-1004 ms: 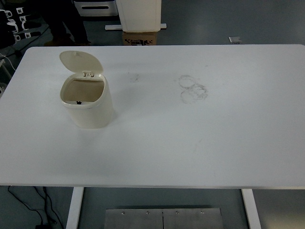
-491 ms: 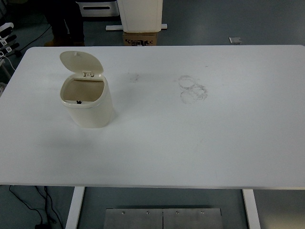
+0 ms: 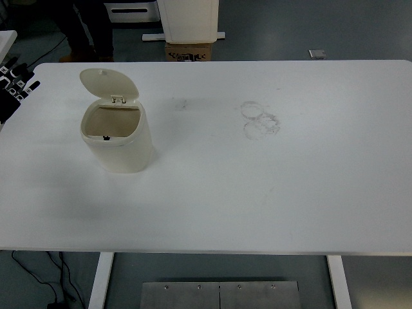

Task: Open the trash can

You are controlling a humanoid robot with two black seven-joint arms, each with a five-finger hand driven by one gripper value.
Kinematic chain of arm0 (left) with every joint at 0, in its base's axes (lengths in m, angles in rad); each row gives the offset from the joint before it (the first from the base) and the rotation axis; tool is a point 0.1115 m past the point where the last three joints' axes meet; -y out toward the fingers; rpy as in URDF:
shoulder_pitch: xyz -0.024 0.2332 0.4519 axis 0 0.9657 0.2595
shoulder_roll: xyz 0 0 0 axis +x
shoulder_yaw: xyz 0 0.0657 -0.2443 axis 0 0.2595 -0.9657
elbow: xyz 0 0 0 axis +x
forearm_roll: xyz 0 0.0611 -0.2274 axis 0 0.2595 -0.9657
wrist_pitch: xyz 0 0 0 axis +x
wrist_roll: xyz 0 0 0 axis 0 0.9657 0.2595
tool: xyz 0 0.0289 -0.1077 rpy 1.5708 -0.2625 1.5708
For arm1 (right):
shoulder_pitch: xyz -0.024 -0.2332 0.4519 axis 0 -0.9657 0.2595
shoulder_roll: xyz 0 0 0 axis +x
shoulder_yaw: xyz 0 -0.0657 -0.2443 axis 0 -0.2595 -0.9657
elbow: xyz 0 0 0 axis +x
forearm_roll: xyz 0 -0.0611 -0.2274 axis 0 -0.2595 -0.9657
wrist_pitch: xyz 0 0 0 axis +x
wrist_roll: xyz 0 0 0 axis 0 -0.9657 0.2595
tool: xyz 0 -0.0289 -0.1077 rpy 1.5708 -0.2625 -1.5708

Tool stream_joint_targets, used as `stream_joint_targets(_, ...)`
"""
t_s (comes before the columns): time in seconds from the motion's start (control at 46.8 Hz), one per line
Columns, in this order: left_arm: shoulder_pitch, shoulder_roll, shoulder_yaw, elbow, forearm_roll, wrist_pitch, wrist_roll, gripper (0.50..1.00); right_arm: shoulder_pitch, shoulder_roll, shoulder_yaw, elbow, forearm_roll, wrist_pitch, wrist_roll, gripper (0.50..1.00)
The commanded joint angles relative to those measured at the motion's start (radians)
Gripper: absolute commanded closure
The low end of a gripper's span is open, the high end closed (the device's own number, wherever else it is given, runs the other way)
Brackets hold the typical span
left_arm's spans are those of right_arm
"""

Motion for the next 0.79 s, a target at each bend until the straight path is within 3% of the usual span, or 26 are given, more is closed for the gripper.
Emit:
stream_joint_targets(0.0, 0.019, -0.007, -0.010, 0.000, -0.023, 0.000, 0.000, 0.500, 0.000, 0.000, -0.001, 0.000, 0.000, 0.000, 0.000, 0.509)
stream_joint_targets(0.769, 0.091, -0.026, -0.053, 0.001, -0.049, 0.000, -0.001, 0.500, -0.002, 0.000, -0.001, 0.003, 0.000, 0.003, -0.001, 0.509)
